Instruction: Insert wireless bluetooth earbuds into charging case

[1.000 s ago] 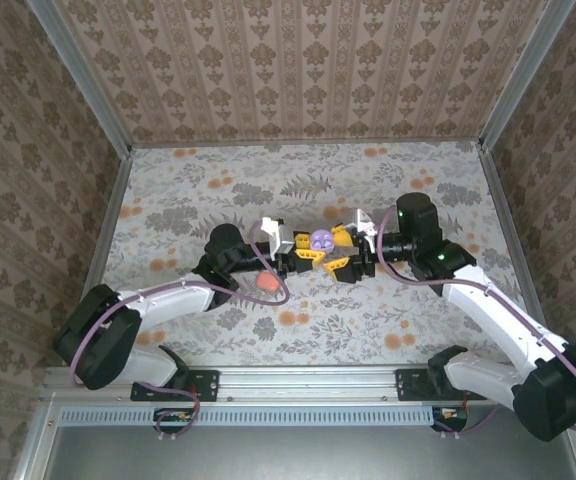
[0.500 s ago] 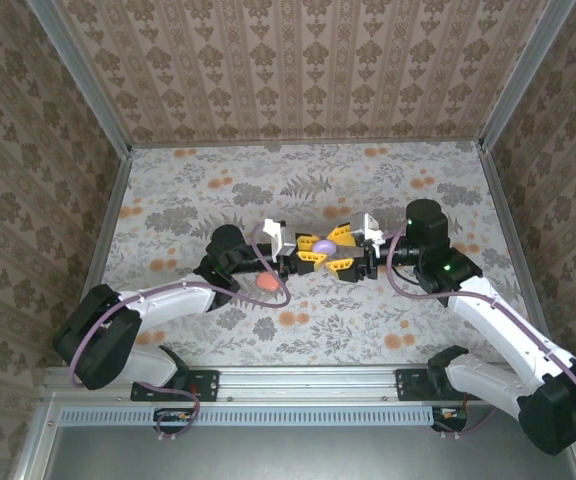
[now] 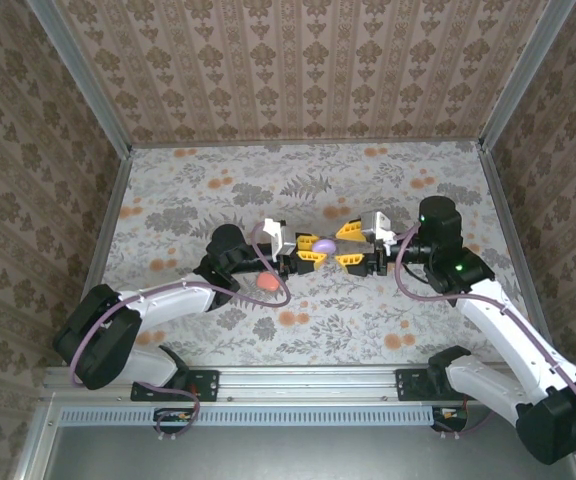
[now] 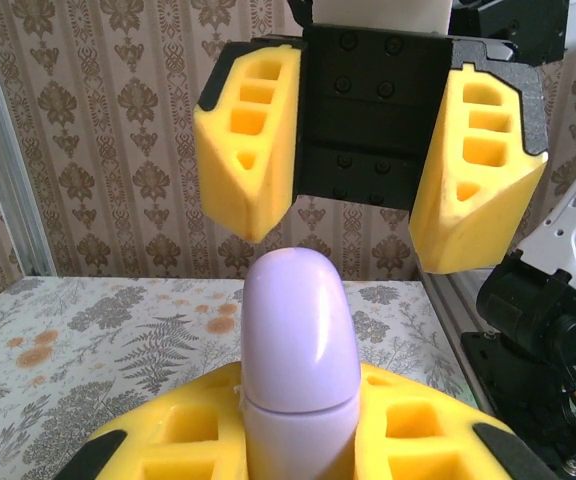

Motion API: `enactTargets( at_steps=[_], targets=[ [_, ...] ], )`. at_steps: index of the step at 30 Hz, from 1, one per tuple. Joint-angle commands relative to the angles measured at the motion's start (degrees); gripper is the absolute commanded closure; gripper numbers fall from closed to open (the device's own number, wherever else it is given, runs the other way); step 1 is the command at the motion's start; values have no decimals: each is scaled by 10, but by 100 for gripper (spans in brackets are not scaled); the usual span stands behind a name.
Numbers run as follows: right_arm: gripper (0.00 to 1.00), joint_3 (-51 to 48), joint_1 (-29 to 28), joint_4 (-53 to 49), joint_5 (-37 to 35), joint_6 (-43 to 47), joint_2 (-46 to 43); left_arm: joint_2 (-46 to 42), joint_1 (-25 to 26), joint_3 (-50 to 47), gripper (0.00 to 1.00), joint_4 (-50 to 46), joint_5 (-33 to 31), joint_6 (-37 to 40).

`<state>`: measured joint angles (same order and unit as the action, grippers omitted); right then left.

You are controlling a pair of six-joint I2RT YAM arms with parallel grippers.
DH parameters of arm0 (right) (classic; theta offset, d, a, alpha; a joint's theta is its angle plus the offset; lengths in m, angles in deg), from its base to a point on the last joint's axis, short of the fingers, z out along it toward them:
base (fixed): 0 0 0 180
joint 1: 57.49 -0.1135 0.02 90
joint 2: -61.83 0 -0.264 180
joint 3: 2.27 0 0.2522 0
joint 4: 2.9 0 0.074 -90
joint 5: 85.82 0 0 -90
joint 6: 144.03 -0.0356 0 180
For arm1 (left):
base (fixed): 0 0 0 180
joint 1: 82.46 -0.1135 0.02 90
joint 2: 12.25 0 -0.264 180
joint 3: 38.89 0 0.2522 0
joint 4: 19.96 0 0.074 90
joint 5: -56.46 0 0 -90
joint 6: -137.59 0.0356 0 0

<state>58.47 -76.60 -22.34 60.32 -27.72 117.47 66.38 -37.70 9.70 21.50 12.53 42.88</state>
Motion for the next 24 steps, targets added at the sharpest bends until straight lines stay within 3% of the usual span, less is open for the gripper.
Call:
enactTargets(
  at_steps=[1,24],
  targets=[
    [53,32,-4,-64,34,58,19,-16,1,8,85,-8,6,12],
    [65,49,-6,-58,49,89,72,-30,1,10,85,-20,2,14]
  ],
)
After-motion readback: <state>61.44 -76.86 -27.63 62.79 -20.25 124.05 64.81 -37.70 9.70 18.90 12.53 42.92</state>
